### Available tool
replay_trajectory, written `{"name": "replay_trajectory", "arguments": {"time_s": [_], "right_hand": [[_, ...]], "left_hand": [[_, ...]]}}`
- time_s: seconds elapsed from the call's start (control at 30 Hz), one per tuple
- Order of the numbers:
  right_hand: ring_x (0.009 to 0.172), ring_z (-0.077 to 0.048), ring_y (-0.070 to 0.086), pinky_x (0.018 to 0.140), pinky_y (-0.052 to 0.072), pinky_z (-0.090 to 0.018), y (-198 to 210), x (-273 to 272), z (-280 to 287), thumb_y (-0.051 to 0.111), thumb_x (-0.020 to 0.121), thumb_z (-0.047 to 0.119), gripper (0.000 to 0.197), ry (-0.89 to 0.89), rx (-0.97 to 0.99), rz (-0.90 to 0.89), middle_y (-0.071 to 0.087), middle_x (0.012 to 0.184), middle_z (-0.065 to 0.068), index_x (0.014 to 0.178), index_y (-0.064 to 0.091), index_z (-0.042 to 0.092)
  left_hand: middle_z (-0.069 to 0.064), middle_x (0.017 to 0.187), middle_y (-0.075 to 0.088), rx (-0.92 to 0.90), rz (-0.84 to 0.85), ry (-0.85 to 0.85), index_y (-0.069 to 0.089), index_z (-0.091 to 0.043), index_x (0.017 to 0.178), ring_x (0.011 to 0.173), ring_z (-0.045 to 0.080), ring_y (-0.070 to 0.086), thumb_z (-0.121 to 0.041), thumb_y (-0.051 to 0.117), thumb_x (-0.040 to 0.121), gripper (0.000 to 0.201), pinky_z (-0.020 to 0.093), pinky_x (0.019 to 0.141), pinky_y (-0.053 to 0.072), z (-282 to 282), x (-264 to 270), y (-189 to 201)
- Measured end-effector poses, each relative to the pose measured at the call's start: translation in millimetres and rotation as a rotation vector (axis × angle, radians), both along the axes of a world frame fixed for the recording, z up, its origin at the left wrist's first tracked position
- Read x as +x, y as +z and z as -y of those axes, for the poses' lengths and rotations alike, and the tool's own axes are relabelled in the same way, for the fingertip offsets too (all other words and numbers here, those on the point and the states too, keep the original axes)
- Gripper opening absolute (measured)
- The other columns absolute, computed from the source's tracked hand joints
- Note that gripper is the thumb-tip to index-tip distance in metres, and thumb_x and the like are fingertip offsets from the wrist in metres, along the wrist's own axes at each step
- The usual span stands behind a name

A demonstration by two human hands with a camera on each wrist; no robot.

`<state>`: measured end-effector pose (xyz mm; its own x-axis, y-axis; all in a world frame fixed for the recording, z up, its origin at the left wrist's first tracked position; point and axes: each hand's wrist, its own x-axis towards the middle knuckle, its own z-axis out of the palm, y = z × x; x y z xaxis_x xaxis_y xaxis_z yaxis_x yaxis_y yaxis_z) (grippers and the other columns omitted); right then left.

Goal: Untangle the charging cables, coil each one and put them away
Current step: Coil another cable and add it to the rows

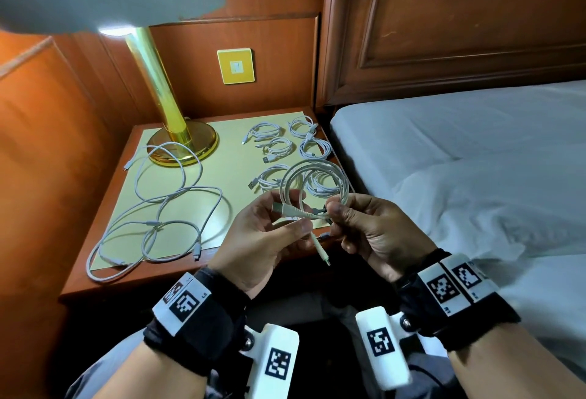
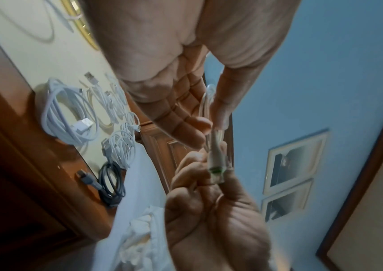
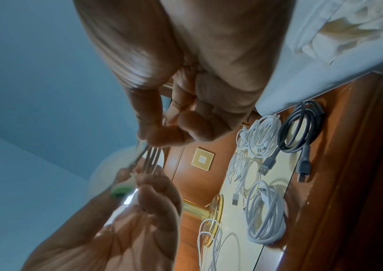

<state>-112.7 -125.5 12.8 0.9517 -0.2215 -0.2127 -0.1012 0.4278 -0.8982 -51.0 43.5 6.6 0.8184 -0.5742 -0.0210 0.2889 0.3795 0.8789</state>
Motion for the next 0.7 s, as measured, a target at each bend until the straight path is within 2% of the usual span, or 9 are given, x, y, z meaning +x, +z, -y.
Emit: {"name": "replay_trajectory", "arguments": {"time_s": [0.1,0.27,0.43,0.53,0.63,0.7], "right_hand": [[0.052,-0.011,0.051,0.042,0.034,-0.02,-3.1,0.3,0.5,0.077,0.072,0.021,0.018,-0.01,-0.04,0.017,0.052,0.064,-0.008,0.071,0.064,0.009],[0.047,-0.018,0.041,0.046,0.034,-0.023,-4.6,0.1,0.9,0.079,0.07,0.028,0.018,-0.016,-0.143,0.001,0.055,0.059,-0.01,0.062,0.066,0.017],[0.052,-0.02,0.042,0.05,0.038,-0.026,-6.2,1.1,0.6,0.082,0.062,0.035,0.03,-0.035,-0.172,-0.004,0.055,0.059,-0.009,0.071,0.065,0.011],[0.052,-0.018,0.044,0.049,0.04,-0.024,-5.4,1.4,1.4,0.08,0.068,0.03,0.026,-0.02,-0.14,0.012,0.053,0.059,-0.008,0.072,0.064,0.011],[0.051,-0.015,0.046,0.048,0.042,-0.023,-3.6,1.3,3.2,0.077,0.073,0.024,0.03,-0.005,-0.042,0.014,0.051,0.061,-0.008,0.084,0.059,0.002],[0.051,-0.014,0.047,0.048,0.043,-0.023,-2.6,0.7,3.8,0.076,0.075,0.022,0.031,0.007,-0.012,0.016,0.05,0.061,-0.007,0.088,0.058,0.002]], "left_hand": [[0.014,0.087,0.058,-0.097,-0.069,-0.044,0.058,0.002,0.116,0.075,0.024,0.056,0.009,0.067,0.076,0.042,0.029,0.059,0.051,-0.2,0.3,3.2],[0.005,0.085,0.07,-0.097,-0.064,-0.105,0.063,0.0,0.119,0.075,0.016,0.068,0.008,0.063,0.076,0.044,0.024,0.063,0.056,-0.9,-3.3,10.3],[0.01,0.082,0.059,-0.102,-0.097,-0.075,0.063,0.0,0.102,0.066,0.018,0.059,0.003,0.065,0.079,0.023,0.029,0.061,0.054,-0.5,-1.9,9.9],[0.012,0.085,0.058,-0.053,-0.087,-0.006,0.063,0.003,0.096,0.063,0.016,0.057,-0.001,0.071,0.085,0.014,0.027,0.056,0.052,1.1,-1.9,10.1],[0.013,0.084,0.061,0.04,-0.08,0.077,0.069,0.002,0.089,0.065,0.016,0.056,-0.009,0.074,0.073,0.02,0.026,0.054,0.052,1.1,2.1,9.5],[0.014,0.081,0.062,0.053,-0.089,0.095,0.072,0.002,0.086,0.064,0.017,0.057,-0.008,0.075,0.07,0.019,0.025,0.053,0.051,1.8,2.6,10.6]]}}
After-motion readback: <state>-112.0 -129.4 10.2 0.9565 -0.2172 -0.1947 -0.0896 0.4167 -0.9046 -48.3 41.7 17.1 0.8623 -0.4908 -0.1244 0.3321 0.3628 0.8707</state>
